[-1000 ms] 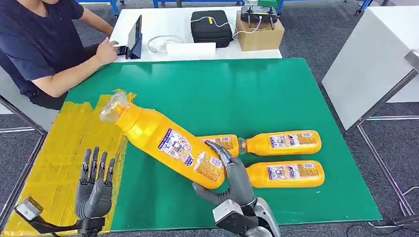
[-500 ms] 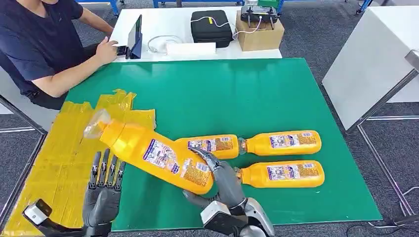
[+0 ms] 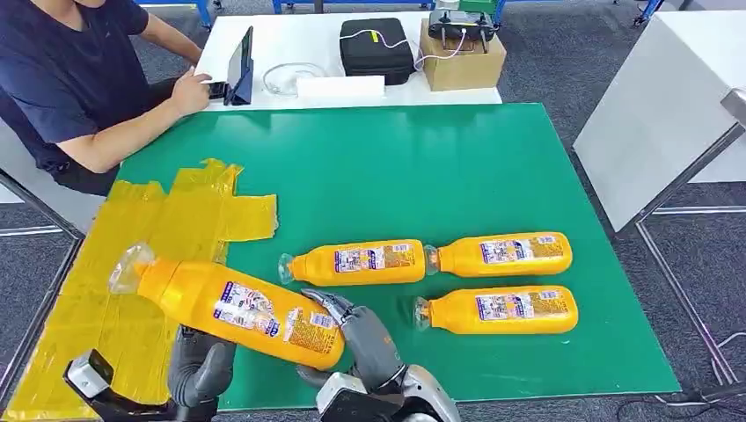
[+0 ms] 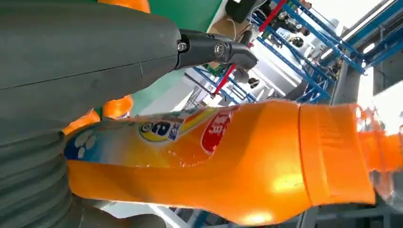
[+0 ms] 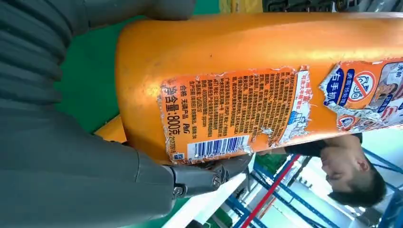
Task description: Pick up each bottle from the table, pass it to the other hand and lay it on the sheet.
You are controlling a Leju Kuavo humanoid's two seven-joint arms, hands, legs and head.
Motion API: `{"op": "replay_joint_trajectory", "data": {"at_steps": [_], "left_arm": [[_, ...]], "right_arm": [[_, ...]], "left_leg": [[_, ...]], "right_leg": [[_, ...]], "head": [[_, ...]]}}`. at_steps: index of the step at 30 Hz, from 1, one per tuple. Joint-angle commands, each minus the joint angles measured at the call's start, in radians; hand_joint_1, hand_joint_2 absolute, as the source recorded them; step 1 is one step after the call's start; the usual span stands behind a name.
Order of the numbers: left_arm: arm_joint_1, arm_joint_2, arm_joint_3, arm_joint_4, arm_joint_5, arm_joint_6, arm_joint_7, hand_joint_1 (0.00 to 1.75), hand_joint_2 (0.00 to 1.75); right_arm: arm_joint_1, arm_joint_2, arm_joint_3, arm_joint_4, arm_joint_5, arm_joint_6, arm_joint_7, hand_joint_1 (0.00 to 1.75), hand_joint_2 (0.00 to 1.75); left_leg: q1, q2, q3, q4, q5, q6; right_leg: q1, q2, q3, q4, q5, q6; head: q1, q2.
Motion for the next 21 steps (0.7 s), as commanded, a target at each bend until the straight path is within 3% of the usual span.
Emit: {"op": "replay_joint_trajectory", "data": {"at_steps": [1, 7, 20, 21], "left_arm": [[-0.004, 0.018, -0.030, -0.001, -0.043, 0.023, -0.025, 0.00, 1.75], [-0.014, 0.049, -0.130, -0.006, -0.153, 0.116, -0.075, 0.00, 1.75], [-0.029, 0.119, -0.235, 0.029, -0.205, 0.161, -0.102, 0.00, 1.75], [-0.029, 0.119, -0.238, 0.030, -0.208, 0.164, -0.104, 0.14, 1.75]], "right_arm": [[-0.038, 0.008, 0.042, 0.098, 0.011, 0.005, 0.009, 1.75, 1.75], [-0.065, 0.028, 0.090, 0.226, 0.038, 0.021, 0.010, 1.75, 1.75], [-0.089, 0.059, 0.157, 0.415, 0.075, 0.027, 0.009, 1.75, 1.75], [-0.091, 0.062, 0.164, 0.428, 0.077, 0.026, 0.009, 1.75, 1.75]], "left_leg": [[0.000, 0.002, 0.003, -0.001, -0.001, 0.000], [0.000, 0.001, 0.003, -0.001, 0.000, 0.000], [0.001, 0.000, 0.006, -0.003, 0.000, 0.000], [0.000, 0.000, 0.004, -0.002, 0.000, 0.000]], "right_leg": [[0.001, 0.001, 0.002, -0.001, 0.000, -0.001], [0.001, 0.001, 0.002, -0.001, 0.000, -0.001], [0.001, -0.001, 0.005, -0.003, -0.001, -0.002], [0.001, -0.001, 0.003, -0.002, 0.000, -0.001]], "head": [[0.000, 0.000], [0.000, 0.000], [0.000, 0.000], [0.000, 0.000]]}}
